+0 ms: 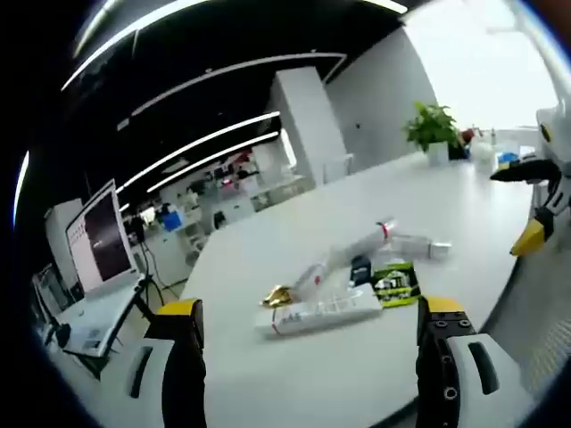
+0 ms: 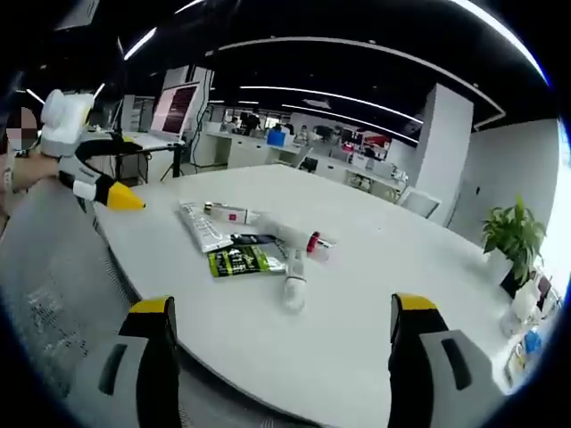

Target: Arrange the skincare products in the storage area until every visible bottle or jar stands upright without overlapping.

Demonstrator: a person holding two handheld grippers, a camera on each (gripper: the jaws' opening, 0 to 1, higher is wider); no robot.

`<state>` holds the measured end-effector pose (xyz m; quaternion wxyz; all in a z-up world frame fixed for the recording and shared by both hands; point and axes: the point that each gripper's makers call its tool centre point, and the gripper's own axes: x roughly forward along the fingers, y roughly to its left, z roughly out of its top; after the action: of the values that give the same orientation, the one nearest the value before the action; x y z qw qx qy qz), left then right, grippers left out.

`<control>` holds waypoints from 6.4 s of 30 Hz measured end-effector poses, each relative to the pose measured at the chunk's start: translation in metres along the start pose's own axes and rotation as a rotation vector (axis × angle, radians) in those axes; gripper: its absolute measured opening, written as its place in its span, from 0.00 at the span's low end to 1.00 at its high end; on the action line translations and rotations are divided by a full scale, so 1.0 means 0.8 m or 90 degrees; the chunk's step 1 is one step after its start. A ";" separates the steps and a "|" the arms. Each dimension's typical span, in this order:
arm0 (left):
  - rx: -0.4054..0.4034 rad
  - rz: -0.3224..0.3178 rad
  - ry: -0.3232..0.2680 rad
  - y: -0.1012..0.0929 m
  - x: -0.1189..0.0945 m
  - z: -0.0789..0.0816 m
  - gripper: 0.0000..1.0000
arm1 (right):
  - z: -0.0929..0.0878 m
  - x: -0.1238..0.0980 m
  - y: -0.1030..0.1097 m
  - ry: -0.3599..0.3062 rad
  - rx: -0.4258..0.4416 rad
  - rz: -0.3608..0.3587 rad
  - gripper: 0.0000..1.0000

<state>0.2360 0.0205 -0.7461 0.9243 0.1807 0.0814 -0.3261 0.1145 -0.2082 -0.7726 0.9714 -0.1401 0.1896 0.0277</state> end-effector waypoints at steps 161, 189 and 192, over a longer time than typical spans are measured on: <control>0.114 0.003 0.010 -0.001 0.001 -0.002 0.97 | 0.065 0.178 -0.032 0.120 -0.219 0.238 0.75; 0.119 0.003 0.025 0.000 0.003 -0.008 0.97 | 0.040 0.266 -0.071 0.231 -0.308 0.302 0.52; 0.119 0.004 0.028 0.001 0.003 -0.009 0.97 | 0.037 0.273 -0.077 0.242 -0.310 0.307 0.53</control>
<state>0.2381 0.0221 -0.7536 0.9024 0.2736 0.0701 -0.3254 0.3346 -0.2588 -0.8121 0.8227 -0.3210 0.3817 0.2727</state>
